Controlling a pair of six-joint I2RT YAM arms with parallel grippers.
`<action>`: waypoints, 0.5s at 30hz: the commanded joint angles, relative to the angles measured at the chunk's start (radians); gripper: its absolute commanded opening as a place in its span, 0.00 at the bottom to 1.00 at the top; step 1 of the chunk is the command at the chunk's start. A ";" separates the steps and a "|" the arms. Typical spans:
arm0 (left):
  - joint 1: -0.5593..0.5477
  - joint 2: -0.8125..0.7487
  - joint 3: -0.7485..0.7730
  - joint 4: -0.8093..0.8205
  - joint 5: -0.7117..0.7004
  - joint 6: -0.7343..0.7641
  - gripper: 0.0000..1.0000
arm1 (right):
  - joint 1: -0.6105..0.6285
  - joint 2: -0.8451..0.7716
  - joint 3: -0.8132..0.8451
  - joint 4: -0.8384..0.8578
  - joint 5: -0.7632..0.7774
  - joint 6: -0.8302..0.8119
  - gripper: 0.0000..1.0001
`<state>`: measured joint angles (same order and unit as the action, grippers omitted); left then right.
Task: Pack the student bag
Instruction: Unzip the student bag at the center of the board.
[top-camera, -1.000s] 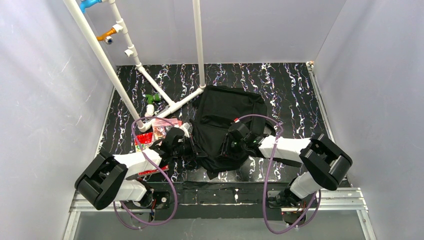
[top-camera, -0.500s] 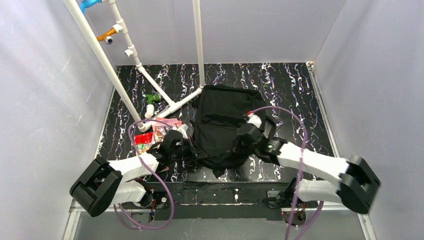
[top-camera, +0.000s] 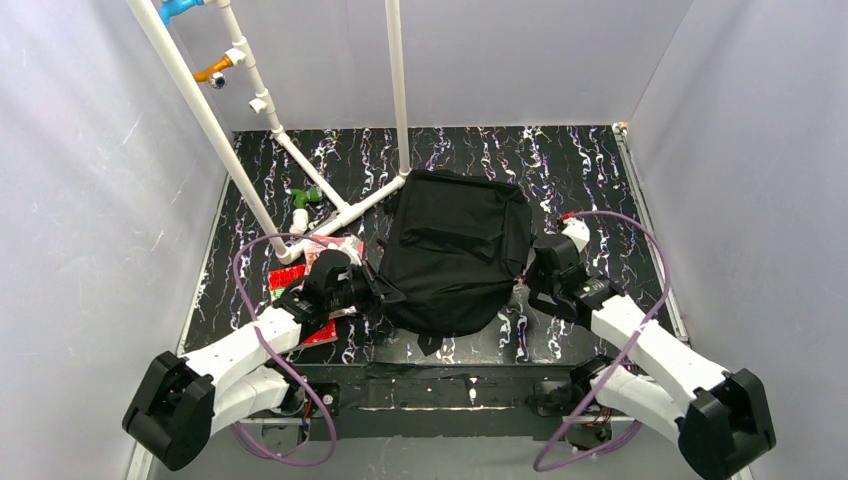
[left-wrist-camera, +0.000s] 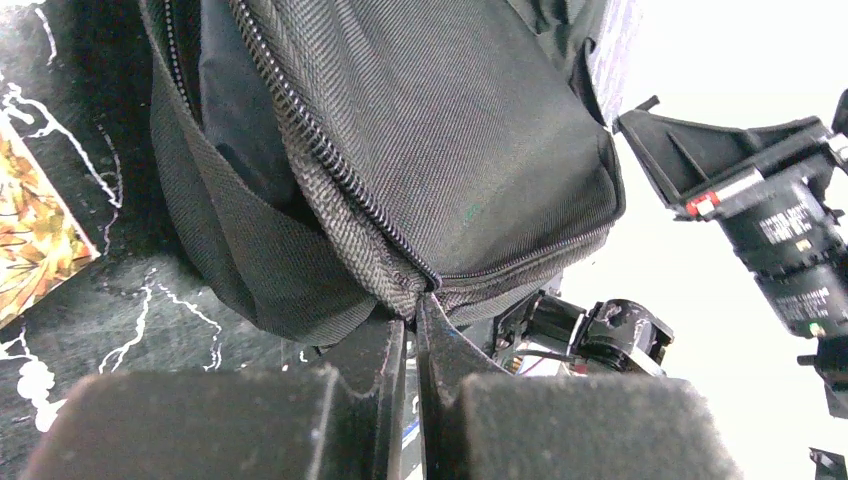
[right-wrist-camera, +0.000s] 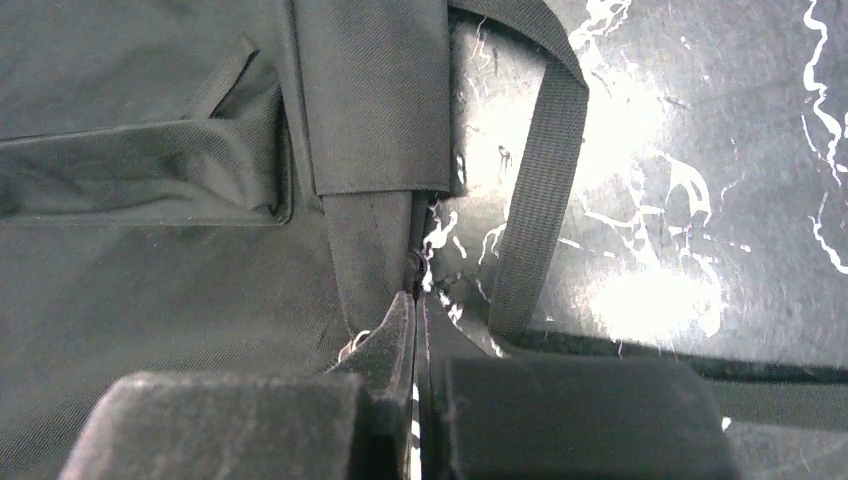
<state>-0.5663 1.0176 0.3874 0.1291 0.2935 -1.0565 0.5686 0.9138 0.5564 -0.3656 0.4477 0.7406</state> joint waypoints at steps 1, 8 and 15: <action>0.026 0.010 0.023 -0.156 -0.033 0.075 0.00 | -0.171 0.098 0.043 0.084 0.076 -0.156 0.01; 0.025 0.164 0.057 -0.094 0.071 0.049 0.00 | -0.199 0.172 0.120 0.142 -0.101 -0.333 0.13; 0.025 0.225 0.107 -0.096 0.051 0.009 0.00 | -0.171 0.154 0.238 -0.026 -0.258 -0.526 0.73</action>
<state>-0.5488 1.2373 0.4648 0.0849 0.3683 -1.0416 0.3714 1.0916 0.6842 -0.3214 0.2543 0.3817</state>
